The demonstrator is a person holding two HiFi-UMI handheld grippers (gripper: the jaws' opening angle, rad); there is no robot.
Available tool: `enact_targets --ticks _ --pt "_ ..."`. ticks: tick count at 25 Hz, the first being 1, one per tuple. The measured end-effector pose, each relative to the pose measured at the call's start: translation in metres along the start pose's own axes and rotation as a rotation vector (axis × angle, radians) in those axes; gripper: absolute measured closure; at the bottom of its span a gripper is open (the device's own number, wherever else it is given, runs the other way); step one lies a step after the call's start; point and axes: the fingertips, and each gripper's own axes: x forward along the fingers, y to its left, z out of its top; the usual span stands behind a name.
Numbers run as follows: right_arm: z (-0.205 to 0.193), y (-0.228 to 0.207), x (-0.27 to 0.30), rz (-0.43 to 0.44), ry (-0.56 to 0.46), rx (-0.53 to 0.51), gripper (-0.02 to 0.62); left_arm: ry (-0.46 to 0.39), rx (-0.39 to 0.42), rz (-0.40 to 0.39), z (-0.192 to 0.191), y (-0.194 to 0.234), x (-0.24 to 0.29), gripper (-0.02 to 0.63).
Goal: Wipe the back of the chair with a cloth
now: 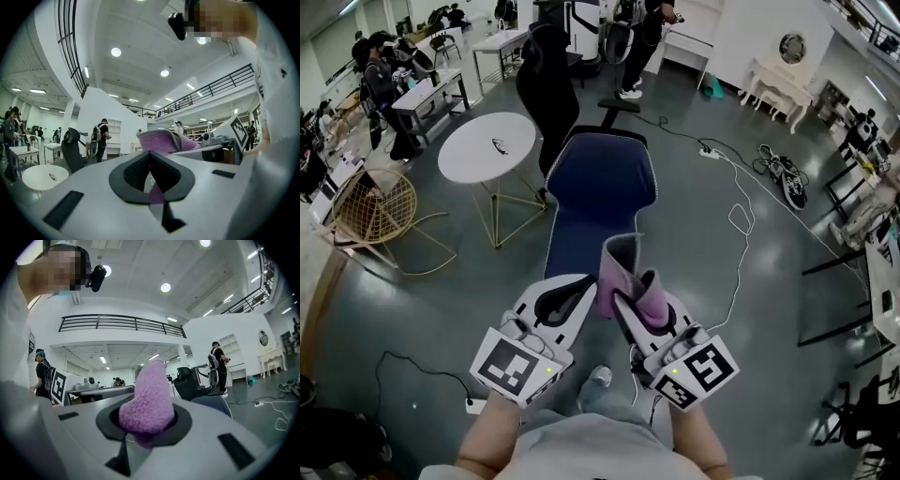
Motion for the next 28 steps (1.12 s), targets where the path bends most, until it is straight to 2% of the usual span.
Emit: enact_targets --ticks 6,14,28 --pt "0.006 -0.05 0.005 0.052 -0.002 0.021 0.515 0.0 -0.011 0.05 -0.001 0.006 0.048 0.594" --pt "-0.001 -0.09 0.007 0.08 -0.001 0.057 0.515 0.028 0.007 0.075 -0.011 0.006 0.086 0.594" --pt "0.001 -0.124 0.025 0.03 0.006 0.053 0.515 0.013 -0.022 0.052 -0.016 0.034 0.116 0.592"
